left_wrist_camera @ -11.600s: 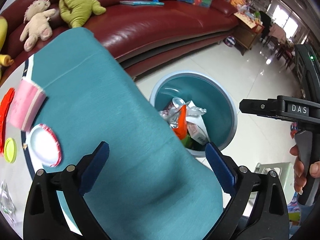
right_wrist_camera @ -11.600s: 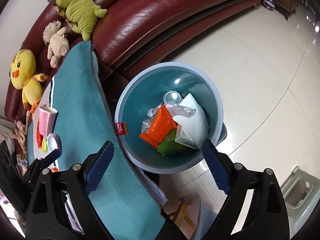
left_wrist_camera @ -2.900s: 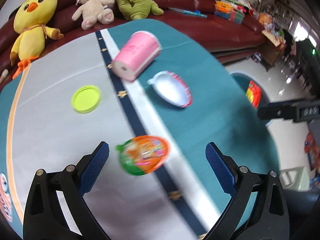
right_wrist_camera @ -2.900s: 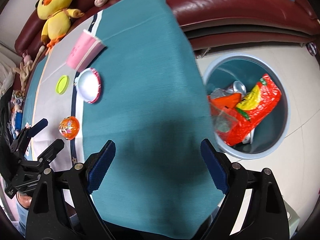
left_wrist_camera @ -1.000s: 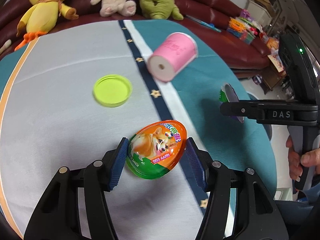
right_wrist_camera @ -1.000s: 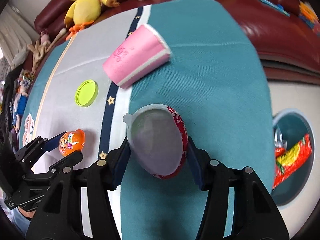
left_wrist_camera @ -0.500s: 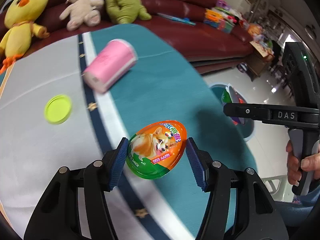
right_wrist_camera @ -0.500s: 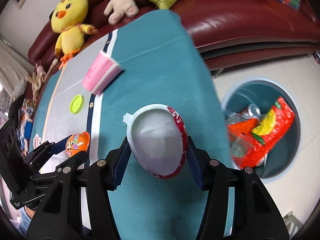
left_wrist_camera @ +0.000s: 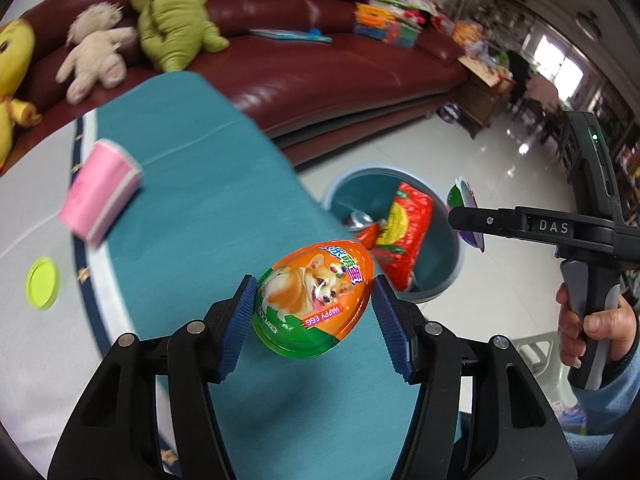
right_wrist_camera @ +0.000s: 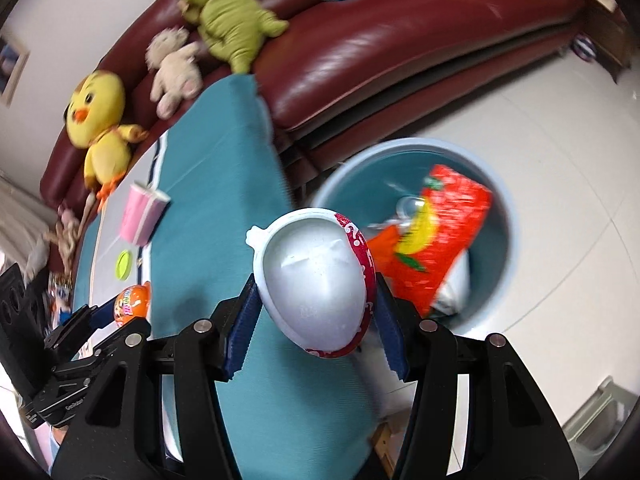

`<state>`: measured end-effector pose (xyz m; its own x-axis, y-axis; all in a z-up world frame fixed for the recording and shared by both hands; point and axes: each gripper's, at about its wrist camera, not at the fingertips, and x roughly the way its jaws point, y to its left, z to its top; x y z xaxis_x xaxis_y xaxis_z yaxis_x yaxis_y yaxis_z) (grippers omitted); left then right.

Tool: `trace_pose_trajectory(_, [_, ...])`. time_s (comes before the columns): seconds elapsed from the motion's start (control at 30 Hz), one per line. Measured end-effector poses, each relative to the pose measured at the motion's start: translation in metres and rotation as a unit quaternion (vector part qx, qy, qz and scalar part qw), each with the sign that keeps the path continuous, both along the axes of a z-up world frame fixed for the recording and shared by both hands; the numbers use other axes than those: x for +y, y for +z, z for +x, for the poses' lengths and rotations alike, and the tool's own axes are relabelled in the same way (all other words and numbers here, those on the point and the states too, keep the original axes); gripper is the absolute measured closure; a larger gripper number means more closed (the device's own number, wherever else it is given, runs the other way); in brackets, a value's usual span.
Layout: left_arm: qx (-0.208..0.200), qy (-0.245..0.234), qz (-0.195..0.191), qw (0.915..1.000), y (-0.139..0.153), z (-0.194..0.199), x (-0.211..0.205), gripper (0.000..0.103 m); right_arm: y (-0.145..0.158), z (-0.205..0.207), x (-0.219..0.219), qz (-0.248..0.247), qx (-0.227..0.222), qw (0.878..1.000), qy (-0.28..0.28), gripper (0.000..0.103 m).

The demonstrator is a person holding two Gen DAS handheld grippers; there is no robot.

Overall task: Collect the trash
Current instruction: 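Carry the egg container and white bowl over the trash bin with both tools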

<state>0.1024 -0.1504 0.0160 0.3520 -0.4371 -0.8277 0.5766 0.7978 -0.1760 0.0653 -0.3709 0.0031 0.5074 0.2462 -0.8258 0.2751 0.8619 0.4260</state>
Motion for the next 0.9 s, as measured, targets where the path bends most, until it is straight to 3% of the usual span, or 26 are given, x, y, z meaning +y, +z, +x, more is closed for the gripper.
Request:
trace_pose_trajectory(0.43, [0.009, -0.052, 0.044, 0.9976, -0.014, 0.005, -0.096, 0.043, -0.017, -0.02, -0.065, 0.024, -0.002, 0.999, -0.033, 0.051])
trace_pose_trajectory(0.9, [0.031, -0.062, 0.064, 0.9955, -0.038, 0.025, -0.134, 0.043, -0.029, -0.006, -0.09, 0.03, 0.01, 0.999, -0.035, 0.05])
